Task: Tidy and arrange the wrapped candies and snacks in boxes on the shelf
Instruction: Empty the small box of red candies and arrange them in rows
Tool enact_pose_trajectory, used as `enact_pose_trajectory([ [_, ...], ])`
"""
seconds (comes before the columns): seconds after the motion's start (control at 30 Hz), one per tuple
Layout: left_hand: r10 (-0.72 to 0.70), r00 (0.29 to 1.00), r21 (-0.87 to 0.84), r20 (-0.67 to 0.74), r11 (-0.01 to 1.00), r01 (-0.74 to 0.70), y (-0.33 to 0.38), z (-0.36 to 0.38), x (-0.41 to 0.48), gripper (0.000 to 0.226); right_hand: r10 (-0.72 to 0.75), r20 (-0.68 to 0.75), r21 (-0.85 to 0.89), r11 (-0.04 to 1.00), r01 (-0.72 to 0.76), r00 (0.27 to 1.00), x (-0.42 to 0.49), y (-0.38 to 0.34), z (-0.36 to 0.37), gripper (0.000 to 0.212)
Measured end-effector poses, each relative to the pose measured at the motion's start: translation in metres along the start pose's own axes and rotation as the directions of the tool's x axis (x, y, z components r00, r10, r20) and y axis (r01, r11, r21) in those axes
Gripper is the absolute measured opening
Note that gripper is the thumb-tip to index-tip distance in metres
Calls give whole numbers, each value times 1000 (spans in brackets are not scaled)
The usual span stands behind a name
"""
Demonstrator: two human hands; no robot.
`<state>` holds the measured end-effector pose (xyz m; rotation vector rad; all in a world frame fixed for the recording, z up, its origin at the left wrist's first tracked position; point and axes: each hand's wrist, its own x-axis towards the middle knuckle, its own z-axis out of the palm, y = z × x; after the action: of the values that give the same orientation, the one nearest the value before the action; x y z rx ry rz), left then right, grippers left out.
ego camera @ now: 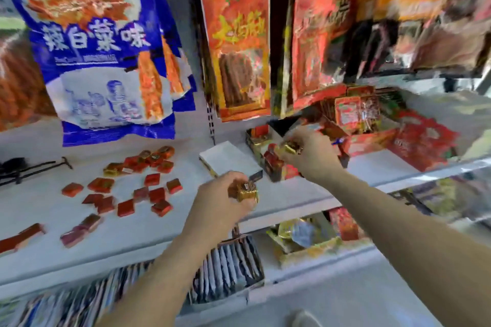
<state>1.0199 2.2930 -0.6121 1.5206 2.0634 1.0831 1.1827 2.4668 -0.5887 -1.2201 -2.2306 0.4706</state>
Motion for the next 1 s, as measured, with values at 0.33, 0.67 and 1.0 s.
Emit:
enact_pose_trajectory([
  [0.33,43,997,137,-60,990,-34,39,54,121,46,81,-106,165,984,-62,991,-5,43,16,28],
  [0.67,-37,998,238,-47,970,47,-4,-6,26,43,-87,-54,93,991,92,995,-22,2,22,23],
  [1.0,-165,977,592,-135,777,213,-102,-107,-46,62,-382,377,18,914,405,844,-55,-139,115,48],
])
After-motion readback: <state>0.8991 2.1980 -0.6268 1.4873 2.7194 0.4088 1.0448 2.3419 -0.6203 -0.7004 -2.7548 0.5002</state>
